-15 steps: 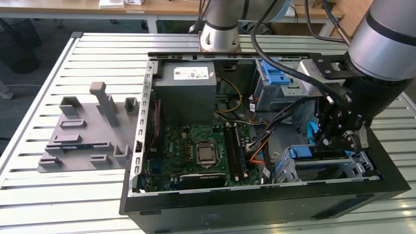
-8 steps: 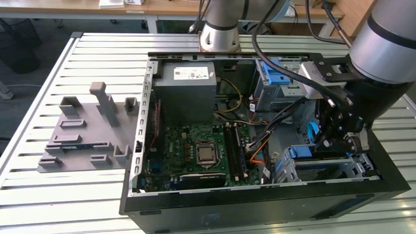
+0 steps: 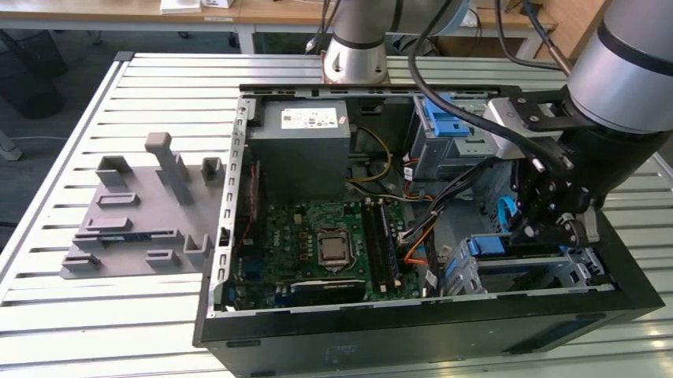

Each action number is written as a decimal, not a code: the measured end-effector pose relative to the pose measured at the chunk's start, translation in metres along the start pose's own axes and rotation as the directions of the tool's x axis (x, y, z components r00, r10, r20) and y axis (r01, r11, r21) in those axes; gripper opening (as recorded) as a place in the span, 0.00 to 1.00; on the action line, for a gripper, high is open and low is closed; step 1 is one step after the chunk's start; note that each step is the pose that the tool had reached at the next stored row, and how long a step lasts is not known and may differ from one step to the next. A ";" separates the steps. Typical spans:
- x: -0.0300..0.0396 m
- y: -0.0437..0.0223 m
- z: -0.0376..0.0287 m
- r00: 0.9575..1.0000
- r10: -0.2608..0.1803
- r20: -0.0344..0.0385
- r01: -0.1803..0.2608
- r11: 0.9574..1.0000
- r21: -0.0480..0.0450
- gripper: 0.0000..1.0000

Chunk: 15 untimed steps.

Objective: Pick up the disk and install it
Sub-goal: 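Insert the second disk wire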

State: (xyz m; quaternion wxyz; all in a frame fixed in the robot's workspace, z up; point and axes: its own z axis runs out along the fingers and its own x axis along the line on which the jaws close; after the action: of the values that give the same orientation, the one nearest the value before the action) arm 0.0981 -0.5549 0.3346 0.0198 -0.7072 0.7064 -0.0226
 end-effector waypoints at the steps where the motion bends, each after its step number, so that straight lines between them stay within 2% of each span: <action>1: 0.0000 0.0000 -0.0003 1.000 0.000 0.000 0.000 1.000 0.000 0.17; 5: 0.0006 0.0000 -0.0003 1.000 0.000 0.005 0.000 1.000 0.000 0.17; 10: 0.0018 0.0001 0.0008 1.000 0.000 0.005 0.000 1.000 0.000 0.17; 15: 0.0024 0.0000 0.0019 1.000 0.000 0.009 0.000 1.000 0.000 0.17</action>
State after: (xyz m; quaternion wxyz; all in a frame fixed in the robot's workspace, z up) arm 0.0982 -0.5573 0.3327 0.0228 -0.7071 0.7065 -0.0195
